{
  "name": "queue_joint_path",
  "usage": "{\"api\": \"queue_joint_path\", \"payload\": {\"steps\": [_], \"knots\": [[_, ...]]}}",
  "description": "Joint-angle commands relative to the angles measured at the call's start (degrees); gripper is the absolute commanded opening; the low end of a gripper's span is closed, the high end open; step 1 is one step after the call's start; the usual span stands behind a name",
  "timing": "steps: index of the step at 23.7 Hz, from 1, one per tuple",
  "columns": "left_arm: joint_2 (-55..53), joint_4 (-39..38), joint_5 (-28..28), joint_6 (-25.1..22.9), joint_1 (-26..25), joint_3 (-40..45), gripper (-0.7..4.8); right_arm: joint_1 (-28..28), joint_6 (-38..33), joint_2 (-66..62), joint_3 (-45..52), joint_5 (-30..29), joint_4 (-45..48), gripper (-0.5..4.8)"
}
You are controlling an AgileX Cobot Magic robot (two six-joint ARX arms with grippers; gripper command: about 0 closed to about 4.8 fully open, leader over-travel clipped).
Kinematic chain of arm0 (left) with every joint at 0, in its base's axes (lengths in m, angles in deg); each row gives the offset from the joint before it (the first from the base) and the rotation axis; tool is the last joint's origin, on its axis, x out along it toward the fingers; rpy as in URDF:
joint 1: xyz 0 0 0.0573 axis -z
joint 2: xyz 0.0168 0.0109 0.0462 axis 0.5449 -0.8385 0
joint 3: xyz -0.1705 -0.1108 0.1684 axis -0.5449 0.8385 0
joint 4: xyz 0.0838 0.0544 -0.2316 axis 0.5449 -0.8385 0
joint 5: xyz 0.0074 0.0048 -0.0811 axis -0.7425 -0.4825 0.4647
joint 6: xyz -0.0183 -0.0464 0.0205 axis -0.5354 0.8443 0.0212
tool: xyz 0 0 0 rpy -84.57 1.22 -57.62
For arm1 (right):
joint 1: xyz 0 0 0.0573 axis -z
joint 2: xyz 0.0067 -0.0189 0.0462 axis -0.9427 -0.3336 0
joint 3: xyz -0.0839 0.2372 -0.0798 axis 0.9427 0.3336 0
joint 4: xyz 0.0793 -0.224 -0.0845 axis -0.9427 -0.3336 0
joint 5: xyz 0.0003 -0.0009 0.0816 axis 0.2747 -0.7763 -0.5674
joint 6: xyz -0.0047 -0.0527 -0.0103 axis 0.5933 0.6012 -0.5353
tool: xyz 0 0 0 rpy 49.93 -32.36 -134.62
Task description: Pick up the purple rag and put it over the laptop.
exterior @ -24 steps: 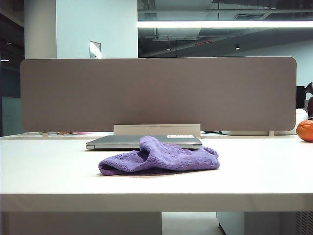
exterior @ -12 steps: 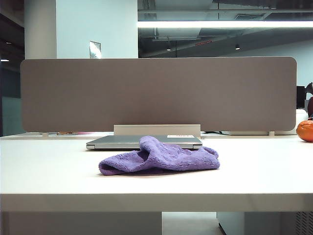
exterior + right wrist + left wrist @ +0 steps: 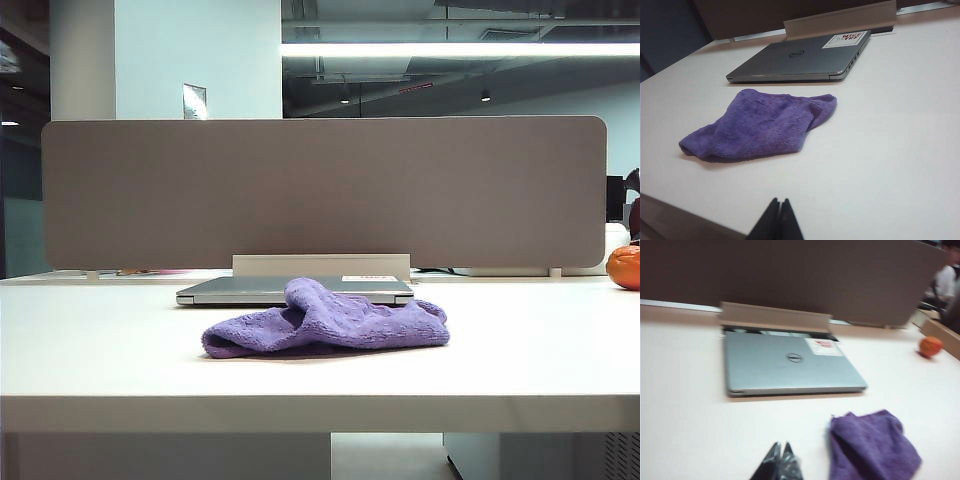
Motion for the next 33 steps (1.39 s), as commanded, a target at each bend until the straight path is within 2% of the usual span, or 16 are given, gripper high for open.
{"api": "queue_joint_path", "payload": {"steps": [1,8,14,17,25,29,33], "knots": [[-3.0,3.4,-0.6,0.0,3.2,-0.4,-0.06,0.0,-0.1,0.1,0.2,0.0,0.8,0.22],[-14.4,4.9,-7.8,-0.4,15.5,-3.0,-0.06,0.0,-0.1,0.1,0.2,0.6,0.8,0.22],[-23.8,4.9,-13.9,-2.2,23.6,-8.1,-0.06,0.0,-0.1,0.1,0.2,1.2,0.8,0.22],[-28.6,4.8,-14.3,-4.2,26.0,-10.3,-0.06,0.0,-0.2,0.1,0.2,1.2,0.8,0.22],[-43.7,2.1,-15.3,-5.1,32.3,-18.7,-0.06,0.0,-0.1,0.1,0.2,1.3,0.8,0.22],[-49.9,-1.1,-19.1,-5.5,35.6,-22.6,-0.06,0.0,-0.1,0.1,0.2,1.4,0.8,0.22],[-55.5,-1.4,-19.4,-5.5,37.2,-25.4,-0.04,0.0,-0.1,0.1,0.2,1.4,0.8,0.22]]}}
